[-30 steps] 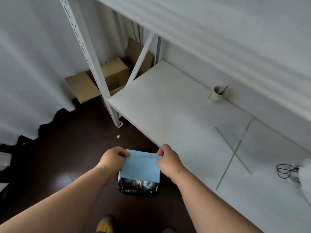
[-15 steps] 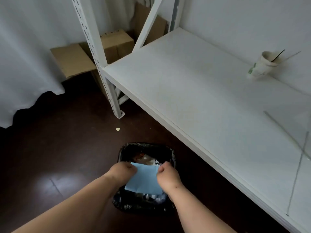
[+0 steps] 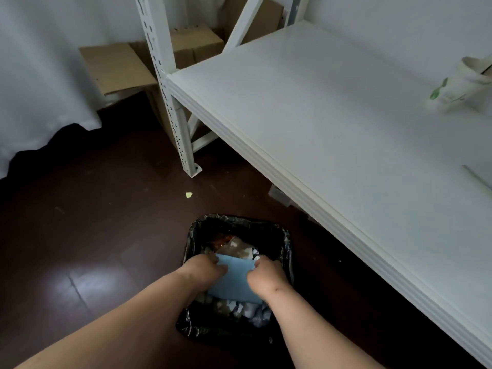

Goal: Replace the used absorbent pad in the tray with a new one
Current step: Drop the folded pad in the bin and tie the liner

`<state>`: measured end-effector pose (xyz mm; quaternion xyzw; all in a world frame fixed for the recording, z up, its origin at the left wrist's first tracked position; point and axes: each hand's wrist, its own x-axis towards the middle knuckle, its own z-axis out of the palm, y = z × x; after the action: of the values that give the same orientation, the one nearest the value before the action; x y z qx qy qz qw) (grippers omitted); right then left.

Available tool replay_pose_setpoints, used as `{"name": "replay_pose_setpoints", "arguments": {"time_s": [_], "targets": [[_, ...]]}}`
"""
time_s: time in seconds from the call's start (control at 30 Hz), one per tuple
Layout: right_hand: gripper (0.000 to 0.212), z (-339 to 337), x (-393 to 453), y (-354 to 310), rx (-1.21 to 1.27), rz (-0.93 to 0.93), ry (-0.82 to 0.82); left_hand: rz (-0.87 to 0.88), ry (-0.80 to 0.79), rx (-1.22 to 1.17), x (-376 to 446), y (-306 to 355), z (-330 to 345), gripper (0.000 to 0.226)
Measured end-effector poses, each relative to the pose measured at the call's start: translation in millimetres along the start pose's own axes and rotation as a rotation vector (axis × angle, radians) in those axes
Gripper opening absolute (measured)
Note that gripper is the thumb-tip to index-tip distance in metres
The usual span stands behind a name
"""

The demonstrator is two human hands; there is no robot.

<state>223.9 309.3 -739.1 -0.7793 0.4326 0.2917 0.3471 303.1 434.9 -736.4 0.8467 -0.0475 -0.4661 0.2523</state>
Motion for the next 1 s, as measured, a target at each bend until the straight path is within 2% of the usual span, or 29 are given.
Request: {"name": "replay_pose_setpoints", "arguments": {"time_s": [0.07,0.13,0.2,0.27,0.33,0.4,0.43,0.5,0.6,0.7,0.77,0.83,0.9,1.0], "targets": [[0.045,-9,-5,-5,-0.063,-0.03,0.001,0.058,0.103,0.078,-2,4,-7,0.032],[0.03,-20,-9,-7,0.008,-0.116,0.108,0.137,0.293,0.036,-5,11,-17,0.018],[0.012,-31,-12,-6,0.158,-0.177,0.239,0.169,0.504,-0.017,-4,12,-26,0.016],[0.01,-40,-10,-1,0.195,-0.206,0.366,0.125,0.607,-0.098,0,7,-33,0.02],[0.014,-43,-4,12,0.23,-0.2,0.494,0.022,0.602,-0.19,5,-2,-35,0.032],[0.02,-39,7,28,0.301,-0.125,0.559,-0.113,0.49,-0.248,11,-14,-32,0.044],[0.026,-37,12,34,0.352,-0.05,0.54,-0.174,0.407,-0.3,13,-21,-29,0.05],[0.047,-32,22,43,0.52,0.152,0.394,-0.257,0.26,-0.443,21,-37,-21,0.068],[0.074,-27,26,50,0.873,0.352,0.078,-0.337,0.229,-0.525,40,-63,-12,0.072],[0.065,-27,26,53,0.981,0.388,-0.05,-0.352,0.215,-0.643,6,-39,-19,0.05],[0.048,-27,29,56,1.038,0.388,-0.036,-0.347,0.201,-0.707,-3,-33,-23,0.03],[0.032,-28,32,56,1.073,0.394,0.019,-0.325,0.225,-0.74,-10,-29,-28,0.021],[0.029,-31,36,55,0.971,0.352,0.125,-0.264,0.327,-0.723,-6,-31,-32,0.012],[0.03,-33,29,46,0.699,0.198,0.413,-0.116,0.458,-0.507,-7,-34,-31,0.012]]}}
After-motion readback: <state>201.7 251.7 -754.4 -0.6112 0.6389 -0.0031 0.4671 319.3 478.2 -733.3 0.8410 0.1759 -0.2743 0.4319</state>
